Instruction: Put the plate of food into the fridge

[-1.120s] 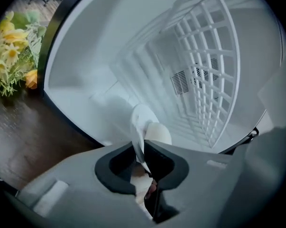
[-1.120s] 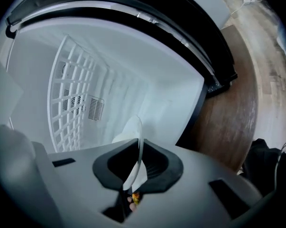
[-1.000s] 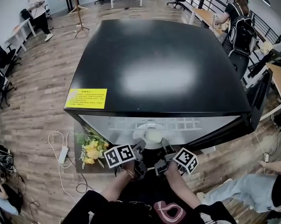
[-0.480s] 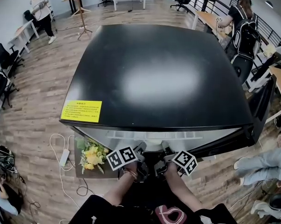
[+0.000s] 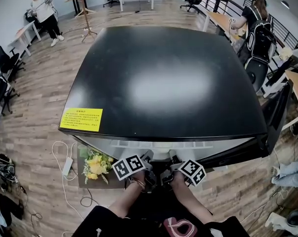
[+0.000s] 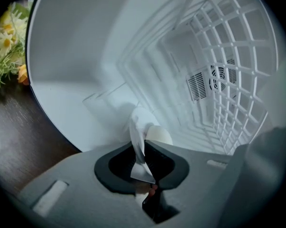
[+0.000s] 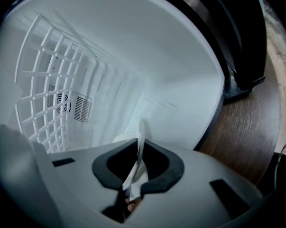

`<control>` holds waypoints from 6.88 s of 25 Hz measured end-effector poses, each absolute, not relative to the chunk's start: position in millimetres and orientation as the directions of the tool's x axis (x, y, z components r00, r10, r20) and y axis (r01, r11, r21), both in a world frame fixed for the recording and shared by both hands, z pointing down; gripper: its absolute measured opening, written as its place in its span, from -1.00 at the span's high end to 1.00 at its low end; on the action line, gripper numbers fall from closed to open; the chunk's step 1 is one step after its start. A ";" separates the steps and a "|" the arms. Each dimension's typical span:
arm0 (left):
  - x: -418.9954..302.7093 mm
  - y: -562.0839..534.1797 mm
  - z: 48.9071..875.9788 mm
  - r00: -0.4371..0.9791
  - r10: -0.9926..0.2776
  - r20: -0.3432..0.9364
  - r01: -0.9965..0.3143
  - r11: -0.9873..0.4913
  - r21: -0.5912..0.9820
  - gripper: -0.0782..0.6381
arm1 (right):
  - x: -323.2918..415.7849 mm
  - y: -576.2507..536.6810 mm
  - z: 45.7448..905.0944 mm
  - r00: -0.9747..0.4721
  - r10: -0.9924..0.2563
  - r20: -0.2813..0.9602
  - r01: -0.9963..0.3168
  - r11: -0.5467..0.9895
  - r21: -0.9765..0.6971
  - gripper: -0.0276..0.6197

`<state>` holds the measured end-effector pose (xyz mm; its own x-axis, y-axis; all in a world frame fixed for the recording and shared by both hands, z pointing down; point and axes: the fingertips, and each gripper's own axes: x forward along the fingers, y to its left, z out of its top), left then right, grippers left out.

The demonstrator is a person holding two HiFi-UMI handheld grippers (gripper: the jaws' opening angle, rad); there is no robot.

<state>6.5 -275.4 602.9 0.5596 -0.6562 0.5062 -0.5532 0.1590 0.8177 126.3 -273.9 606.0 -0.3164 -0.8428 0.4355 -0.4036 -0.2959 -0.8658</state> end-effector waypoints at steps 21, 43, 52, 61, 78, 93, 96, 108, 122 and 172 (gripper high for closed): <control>2.2 -286.8 610.4 0.498 -0.677 0.542 -0.473 0.311 0.824 0.65 | 123.4 -288.4 607.8 -0.330 -0.802 0.498 -0.478 -0.313 -0.820 0.76; -2.9 -296.5 611.1 0.380 -0.751 0.540 -0.410 0.386 0.826 0.72 | 127.8 -259.0 611.0 -0.424 -0.717 0.553 -0.420 -0.385 -0.822 0.68; -0.3 -297.4 612.0 0.415 -0.729 0.544 -0.431 0.369 0.823 0.72 | 122.7 -255.9 612.0 -0.451 -0.732 0.510 -0.372 -0.365 -0.853 0.67; 14.7 -303.8 600.8 0.580 -0.664 0.473 -0.462 0.210 0.862 0.50 | 120.0 -269.7 610.5 -0.461 -0.765 0.449 -0.315 -0.332 -0.889 0.78; 19.0 -268.2 596.0 0.714 -0.519 0.470 -0.446 0.182 0.877 0.23 | 124.3 -272.0 610.7 -0.335 -0.849 0.408 -0.200 -0.359 -0.912 0.86; 8.0 -243.6 599.9 0.690 -0.520 0.503 -0.537 0.097 0.838 0.23 | 115.3 -285.2 610.0 -0.329 -0.860 0.391 -0.247 -0.321 -0.914 0.85; 9.5 -242.2 603.7 0.671 -0.512 0.536 -0.604 0.042 0.796 0.24 | 111.4 -284.0 605.2 -0.351 -0.857 0.376 -0.321 -0.267 -0.909 0.82; 17.1 -247.0 599.6 0.678 -0.520 0.520 -0.609 -0.003 0.793 0.24 | 110.6 -281.6 588.5 -0.357 -0.856 0.374 -0.493 -0.167 -0.854 0.26; 7.4 -238.6 527.8 0.639 -0.683 0.353 -0.710 -0.348 0.612 0.46 | 102.2 -253.0 546.5 -0.420 -0.865 0.273 -0.623 0.056 -0.780 0.10; -22.4 -153.0 514.4 0.614 -0.740 0.275 -0.788 -0.595 0.158 0.76 | 43.9 -151.6 523.7 -0.211 -0.935 0.286 -0.974 0.175 -0.144 0.89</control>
